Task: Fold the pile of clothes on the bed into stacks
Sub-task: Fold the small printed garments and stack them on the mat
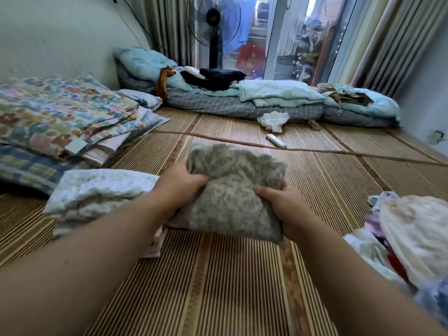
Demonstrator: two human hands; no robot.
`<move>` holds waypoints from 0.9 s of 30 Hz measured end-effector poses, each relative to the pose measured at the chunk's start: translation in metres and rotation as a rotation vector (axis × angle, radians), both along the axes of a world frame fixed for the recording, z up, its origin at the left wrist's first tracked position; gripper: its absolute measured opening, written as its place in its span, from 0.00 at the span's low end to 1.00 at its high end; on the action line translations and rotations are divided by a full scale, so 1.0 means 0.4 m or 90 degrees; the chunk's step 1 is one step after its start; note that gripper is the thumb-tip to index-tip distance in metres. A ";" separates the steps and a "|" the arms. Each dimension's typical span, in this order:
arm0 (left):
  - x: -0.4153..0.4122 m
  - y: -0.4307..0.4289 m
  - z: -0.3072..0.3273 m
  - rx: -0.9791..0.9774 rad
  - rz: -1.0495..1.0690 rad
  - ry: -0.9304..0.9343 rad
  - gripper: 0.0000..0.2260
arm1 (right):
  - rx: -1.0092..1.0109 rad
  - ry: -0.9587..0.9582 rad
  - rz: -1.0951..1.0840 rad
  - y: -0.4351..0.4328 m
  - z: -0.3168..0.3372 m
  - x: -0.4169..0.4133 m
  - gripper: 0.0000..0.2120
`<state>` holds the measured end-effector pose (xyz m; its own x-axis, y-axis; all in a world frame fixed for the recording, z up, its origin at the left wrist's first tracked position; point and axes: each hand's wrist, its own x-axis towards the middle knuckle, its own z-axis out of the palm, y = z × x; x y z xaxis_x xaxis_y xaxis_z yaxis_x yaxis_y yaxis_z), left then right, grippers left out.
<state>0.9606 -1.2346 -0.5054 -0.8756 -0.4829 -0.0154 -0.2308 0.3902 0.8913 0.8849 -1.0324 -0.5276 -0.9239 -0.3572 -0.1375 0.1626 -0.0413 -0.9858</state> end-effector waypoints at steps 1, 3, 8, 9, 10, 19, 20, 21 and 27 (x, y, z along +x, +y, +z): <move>-0.037 -0.027 0.014 -0.042 0.013 -0.005 0.13 | 0.003 0.009 -0.003 -0.036 0.007 -0.041 0.13; -0.119 -0.077 0.016 -0.134 0.054 -0.046 0.19 | 0.029 0.021 -0.002 -0.106 0.002 -0.123 0.13; -0.235 -0.093 -0.069 -0.388 -0.006 -0.339 0.42 | 0.300 0.024 0.098 -0.192 -0.090 -0.235 0.22; -0.248 -0.085 -0.091 -0.435 -0.038 -0.372 0.42 | 0.402 0.074 0.093 -0.197 -0.112 -0.244 0.31; -0.259 -0.080 -0.112 -0.472 -0.075 -0.385 0.39 | 0.495 0.157 0.074 -0.200 -0.133 -0.248 0.39; -0.265 -0.076 -0.204 -0.445 -0.252 -0.439 0.34 | 0.852 0.551 0.385 -0.253 -0.222 -0.177 0.43; -0.260 -0.070 -0.215 -0.437 -0.257 -0.428 0.32 | 0.859 0.551 0.373 -0.247 -0.226 -0.176 0.42; -0.256 -0.064 -0.224 -0.431 -0.258 -0.414 0.31 | 0.859 0.555 0.359 -0.240 -0.228 -0.177 0.41; -0.258 -0.004 -0.252 -0.392 -0.279 -0.324 0.28 | 0.866 0.539 0.295 -0.146 -0.224 -0.199 0.39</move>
<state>0.8575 -1.2363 -0.6064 -0.9407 -0.1594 -0.2993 -0.2581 0.9092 0.3268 0.8052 -1.0910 -0.6170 -0.7519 -0.6507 -0.1065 -0.6472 0.7592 -0.0689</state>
